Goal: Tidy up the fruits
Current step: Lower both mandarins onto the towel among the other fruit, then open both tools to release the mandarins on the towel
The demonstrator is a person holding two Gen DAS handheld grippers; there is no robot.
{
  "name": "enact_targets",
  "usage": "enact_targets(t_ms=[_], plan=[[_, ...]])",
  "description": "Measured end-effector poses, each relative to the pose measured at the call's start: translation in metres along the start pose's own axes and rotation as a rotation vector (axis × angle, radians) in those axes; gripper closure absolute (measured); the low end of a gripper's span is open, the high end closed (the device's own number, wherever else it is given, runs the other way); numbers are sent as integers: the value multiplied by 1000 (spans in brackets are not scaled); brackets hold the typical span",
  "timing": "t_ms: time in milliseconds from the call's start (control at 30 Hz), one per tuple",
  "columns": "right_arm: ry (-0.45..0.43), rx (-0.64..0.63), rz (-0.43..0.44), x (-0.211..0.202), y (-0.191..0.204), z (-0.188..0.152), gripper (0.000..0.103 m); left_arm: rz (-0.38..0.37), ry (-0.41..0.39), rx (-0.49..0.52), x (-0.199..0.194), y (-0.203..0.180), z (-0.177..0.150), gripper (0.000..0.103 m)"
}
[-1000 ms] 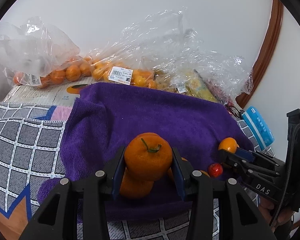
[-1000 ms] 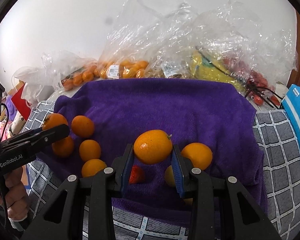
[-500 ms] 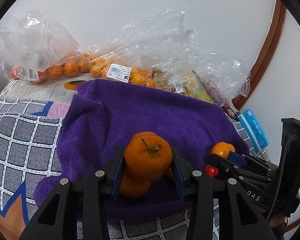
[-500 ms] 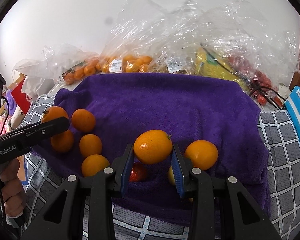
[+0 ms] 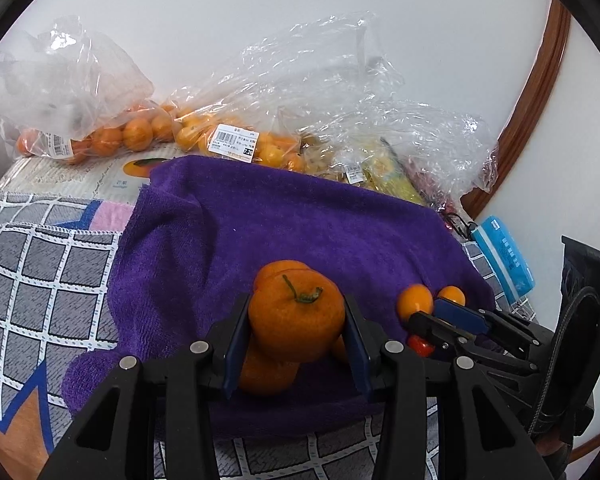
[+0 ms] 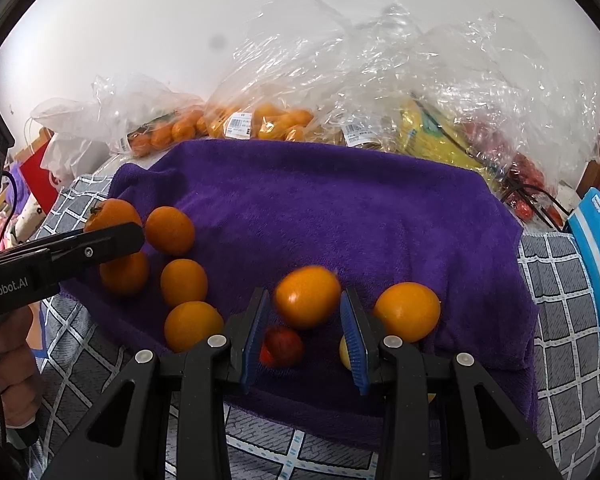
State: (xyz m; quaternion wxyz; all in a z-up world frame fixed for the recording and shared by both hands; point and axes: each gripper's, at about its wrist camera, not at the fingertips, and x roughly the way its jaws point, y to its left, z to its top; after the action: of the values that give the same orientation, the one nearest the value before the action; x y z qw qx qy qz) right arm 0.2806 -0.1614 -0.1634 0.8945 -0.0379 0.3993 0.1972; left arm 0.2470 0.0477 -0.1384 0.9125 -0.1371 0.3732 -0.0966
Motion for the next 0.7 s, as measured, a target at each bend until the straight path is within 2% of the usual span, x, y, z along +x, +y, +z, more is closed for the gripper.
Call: enact_targets(t_ms=[233, 567, 700], plan=[[-19, -23, -8, -5, 5, -1, 66, -22, 7, -23, 0, 4, 0, 61], [-51, 33, -22, -17, -9, 3, 66, -72, 21, -23, 1, 3, -1, 61], [-46, 52, -27, -16, -14, 3, 66, -50, 20, 5, 4, -2, -2, 61]])
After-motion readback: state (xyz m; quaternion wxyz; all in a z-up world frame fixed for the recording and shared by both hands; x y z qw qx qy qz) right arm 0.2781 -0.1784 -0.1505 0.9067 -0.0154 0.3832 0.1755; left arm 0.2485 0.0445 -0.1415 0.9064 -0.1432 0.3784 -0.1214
